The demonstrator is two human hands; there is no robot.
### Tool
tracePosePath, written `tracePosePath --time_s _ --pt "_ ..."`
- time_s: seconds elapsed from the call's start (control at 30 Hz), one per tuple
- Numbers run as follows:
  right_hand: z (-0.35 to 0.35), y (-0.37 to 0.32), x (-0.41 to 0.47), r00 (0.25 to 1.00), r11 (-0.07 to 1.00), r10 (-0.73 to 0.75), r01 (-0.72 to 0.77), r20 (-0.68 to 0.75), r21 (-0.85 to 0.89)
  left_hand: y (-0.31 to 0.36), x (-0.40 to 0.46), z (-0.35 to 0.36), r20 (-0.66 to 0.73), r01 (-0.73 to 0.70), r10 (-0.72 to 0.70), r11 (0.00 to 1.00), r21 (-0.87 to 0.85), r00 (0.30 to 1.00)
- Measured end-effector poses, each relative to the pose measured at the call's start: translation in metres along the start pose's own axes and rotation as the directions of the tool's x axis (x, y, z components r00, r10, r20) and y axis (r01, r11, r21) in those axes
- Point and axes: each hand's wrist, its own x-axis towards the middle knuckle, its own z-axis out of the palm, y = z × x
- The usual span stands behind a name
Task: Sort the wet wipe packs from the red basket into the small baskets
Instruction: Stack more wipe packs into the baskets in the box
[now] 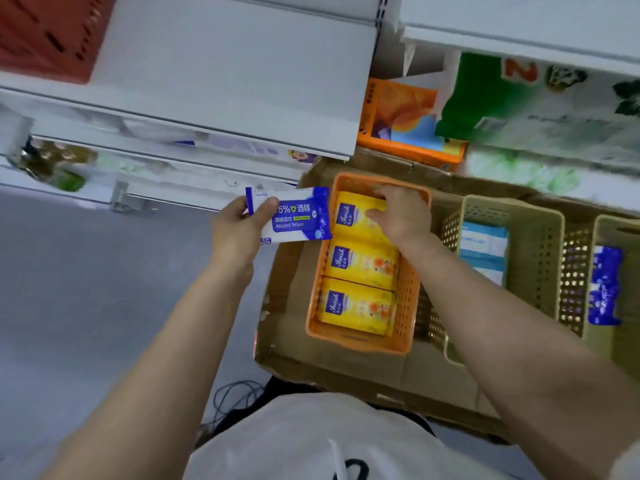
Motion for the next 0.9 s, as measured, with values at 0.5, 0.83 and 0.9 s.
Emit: tracePosePath --time_s 0.5,0.83,0.9 --pt "0.022 -0.012 -0.021 0.97 0.953 0.215 -0.182 -0.116 0.244 -0.01 0.018 0.012 0.234 -0.001 -0.023 0.995 0.103 0.972" --pt "-0.023 -0.028 -0.029 0.979 0.821 0.201 -0.145 -0.041 0.553 -0.002 0.002 0.025 0.359 -0.044 0.004 0.994 0.103 0.933" --pt "-0.043 -0.034 -0.046 0.991 0.745 0.13 -0.116 0.027 0.657 0.0 -0.006 0.036 0.381 -0.056 0.015 0.994 0.098 0.924"
